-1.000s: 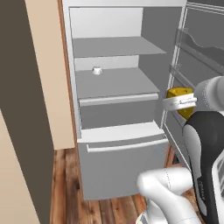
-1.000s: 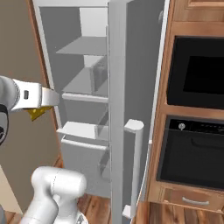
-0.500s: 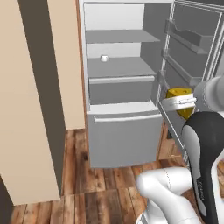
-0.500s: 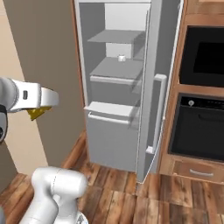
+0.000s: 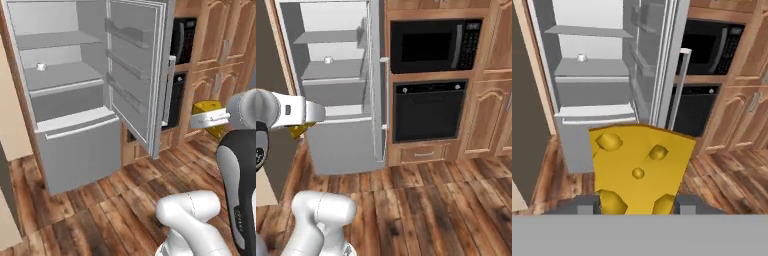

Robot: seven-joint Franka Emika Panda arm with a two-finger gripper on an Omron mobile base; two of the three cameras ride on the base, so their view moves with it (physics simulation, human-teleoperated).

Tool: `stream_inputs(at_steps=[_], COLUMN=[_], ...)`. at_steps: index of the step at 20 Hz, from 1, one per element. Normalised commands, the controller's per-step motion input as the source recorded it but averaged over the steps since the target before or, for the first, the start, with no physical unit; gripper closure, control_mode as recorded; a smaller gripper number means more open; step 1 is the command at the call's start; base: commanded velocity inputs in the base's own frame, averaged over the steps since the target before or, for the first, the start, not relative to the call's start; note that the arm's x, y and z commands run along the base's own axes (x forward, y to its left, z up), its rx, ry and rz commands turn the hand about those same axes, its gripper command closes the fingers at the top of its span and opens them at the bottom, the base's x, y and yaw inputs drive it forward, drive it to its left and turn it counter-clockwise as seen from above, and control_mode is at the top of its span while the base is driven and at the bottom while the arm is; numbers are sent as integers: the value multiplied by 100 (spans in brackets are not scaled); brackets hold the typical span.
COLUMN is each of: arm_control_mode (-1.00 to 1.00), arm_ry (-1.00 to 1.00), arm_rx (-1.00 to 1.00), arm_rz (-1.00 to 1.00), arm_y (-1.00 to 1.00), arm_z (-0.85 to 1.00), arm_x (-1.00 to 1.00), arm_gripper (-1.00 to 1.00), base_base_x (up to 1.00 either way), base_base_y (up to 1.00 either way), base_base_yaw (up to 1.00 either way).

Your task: Pick the cheese from the fridge and the cheese grater from the cabinet and place them next to the salad bowl.

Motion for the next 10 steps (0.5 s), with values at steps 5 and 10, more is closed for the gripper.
stream_inputs(at_steps=[5,10], arm_control_mode=[100,100], arm_ry=[0,0], arm_rx=[0,0], arm_rz=[0,0], arm_y=[0,0], arm_z=[0,0], arm_x=[0,0], arm_gripper=[100,100], base_base_x=[0,9], base_base_y=[8,4], base_base_yaw=[-98,-96])
